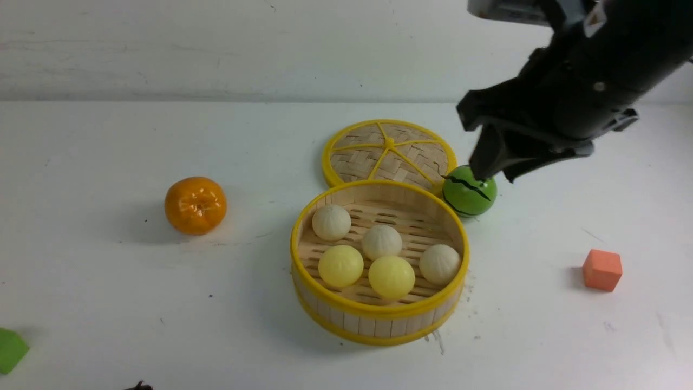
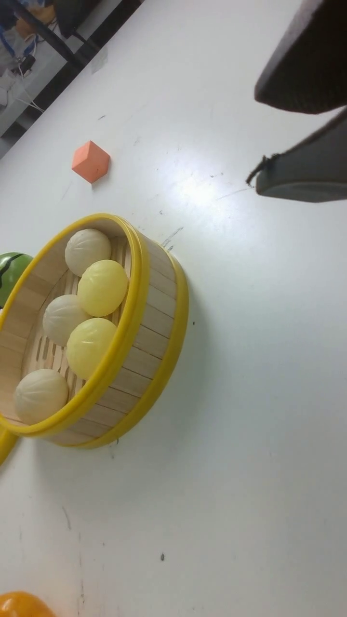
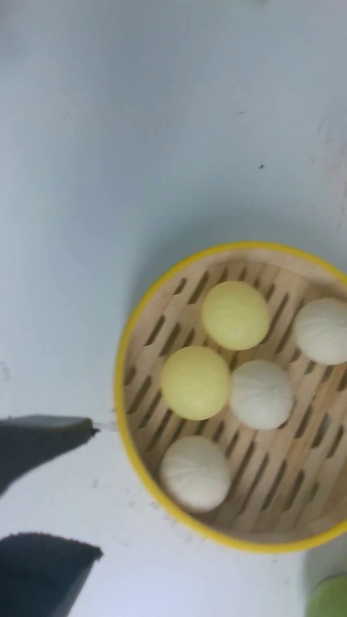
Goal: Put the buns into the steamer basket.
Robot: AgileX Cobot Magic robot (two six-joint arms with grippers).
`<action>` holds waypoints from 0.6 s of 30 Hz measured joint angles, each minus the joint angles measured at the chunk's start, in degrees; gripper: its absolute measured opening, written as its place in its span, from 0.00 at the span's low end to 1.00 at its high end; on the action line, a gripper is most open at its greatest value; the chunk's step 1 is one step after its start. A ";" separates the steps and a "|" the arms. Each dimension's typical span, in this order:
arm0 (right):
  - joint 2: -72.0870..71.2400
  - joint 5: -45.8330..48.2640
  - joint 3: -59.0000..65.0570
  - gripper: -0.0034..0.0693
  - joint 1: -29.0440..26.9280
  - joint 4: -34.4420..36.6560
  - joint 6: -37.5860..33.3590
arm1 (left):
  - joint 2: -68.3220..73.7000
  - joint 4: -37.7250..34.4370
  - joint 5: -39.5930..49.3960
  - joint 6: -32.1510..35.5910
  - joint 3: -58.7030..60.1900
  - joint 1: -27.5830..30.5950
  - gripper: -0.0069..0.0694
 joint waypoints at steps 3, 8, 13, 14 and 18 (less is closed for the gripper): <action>-8.45 -0.50 8.38 0.09 2.22 -1.91 3.20 | 0.00 0.00 0.00 0.00 0.00 0.00 0.35; -17.84 1.60 17.40 0.02 3.50 -0.23 4.12 | 0.00 0.00 0.00 0.00 0.00 0.00 0.35; -24.14 2.56 20.31 0.02 3.67 3.06 4.17 | 0.00 0.00 0.00 -0.05 0.00 0.00 0.35; -24.81 2.56 20.36 0.02 3.75 3.25 4.17 | 0.00 0.00 0.00 -0.05 0.00 0.00 0.35; -27.24 2.62 20.52 0.02 3.84 4.04 4.37 | 0.00 0.00 0.00 -0.05 0.00 0.00 0.36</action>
